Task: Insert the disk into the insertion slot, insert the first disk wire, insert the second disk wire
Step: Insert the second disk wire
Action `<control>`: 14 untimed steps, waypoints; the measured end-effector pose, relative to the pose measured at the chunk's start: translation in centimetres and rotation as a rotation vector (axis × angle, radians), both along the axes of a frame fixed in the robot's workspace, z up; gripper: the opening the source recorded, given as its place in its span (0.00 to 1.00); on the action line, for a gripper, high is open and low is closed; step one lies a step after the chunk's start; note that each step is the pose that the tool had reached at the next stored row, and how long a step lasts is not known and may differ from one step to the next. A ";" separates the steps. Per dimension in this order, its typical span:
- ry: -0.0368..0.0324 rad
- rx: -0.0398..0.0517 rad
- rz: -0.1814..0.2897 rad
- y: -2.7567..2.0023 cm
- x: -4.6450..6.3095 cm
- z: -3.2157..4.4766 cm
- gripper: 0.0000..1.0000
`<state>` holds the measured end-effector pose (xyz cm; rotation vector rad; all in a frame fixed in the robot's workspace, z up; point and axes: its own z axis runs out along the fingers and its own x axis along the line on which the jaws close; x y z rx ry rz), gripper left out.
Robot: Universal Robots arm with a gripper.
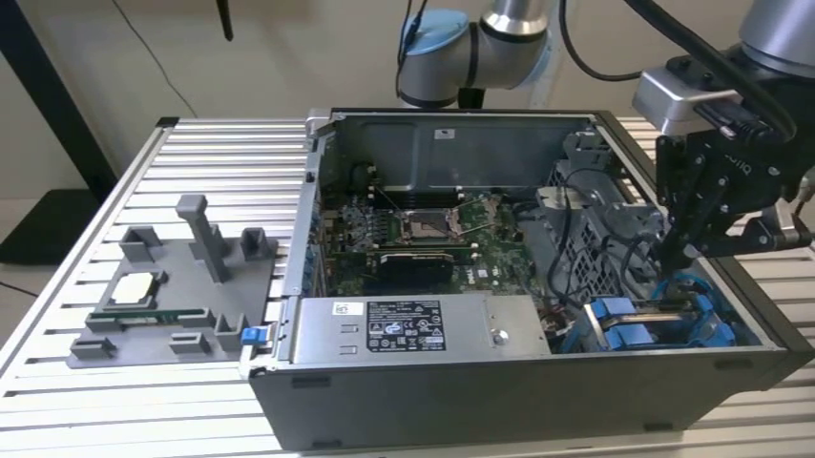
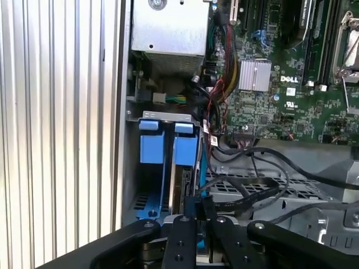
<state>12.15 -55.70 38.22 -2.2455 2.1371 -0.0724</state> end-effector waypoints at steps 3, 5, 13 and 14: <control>0.0010 -0.0162 0.000 0.00 -0.4 -0.02 0.00; 0.0011 -0.0167 0.000 -0.07 -0.4 -0.09 0.00; 0.0025 -0.0143 -0.001 -0.38 -0.5 -0.67 0.00; 0.0033 -0.0114 -0.001 -0.52 -0.5 -0.71 0.00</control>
